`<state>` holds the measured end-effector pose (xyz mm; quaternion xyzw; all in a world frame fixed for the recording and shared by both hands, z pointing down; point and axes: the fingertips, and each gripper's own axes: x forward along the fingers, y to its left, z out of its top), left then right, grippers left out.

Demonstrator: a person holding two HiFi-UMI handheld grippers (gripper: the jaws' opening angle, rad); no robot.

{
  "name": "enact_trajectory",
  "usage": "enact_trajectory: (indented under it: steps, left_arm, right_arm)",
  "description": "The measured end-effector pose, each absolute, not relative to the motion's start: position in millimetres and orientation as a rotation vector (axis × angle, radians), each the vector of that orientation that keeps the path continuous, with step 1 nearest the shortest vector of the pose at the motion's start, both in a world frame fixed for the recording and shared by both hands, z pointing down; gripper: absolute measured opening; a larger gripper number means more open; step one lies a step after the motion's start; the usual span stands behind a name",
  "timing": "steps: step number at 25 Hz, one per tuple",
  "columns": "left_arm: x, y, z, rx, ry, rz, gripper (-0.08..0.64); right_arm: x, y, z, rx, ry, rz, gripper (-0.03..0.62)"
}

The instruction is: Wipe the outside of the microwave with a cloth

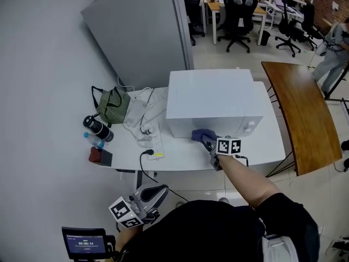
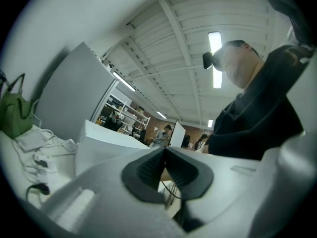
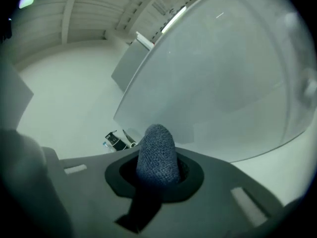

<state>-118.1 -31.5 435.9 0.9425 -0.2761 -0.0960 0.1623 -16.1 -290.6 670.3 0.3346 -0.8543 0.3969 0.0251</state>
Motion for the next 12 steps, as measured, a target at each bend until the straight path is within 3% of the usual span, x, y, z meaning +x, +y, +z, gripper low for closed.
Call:
enact_trajectory:
  steps: [6,12]
  left_arm:
    - [-232.4,-7.7,448.9,2.653,-0.91,-0.238,0.003]
    - [-270.7,1.6,457.7,2.623,-0.955,-0.269,0.003]
  right_arm:
    - [-147.2,-312.1,694.8,1.001,-2.579,1.198,0.055]
    - [-128.4,-321.6,697.7,1.13,-2.545,1.226,0.055]
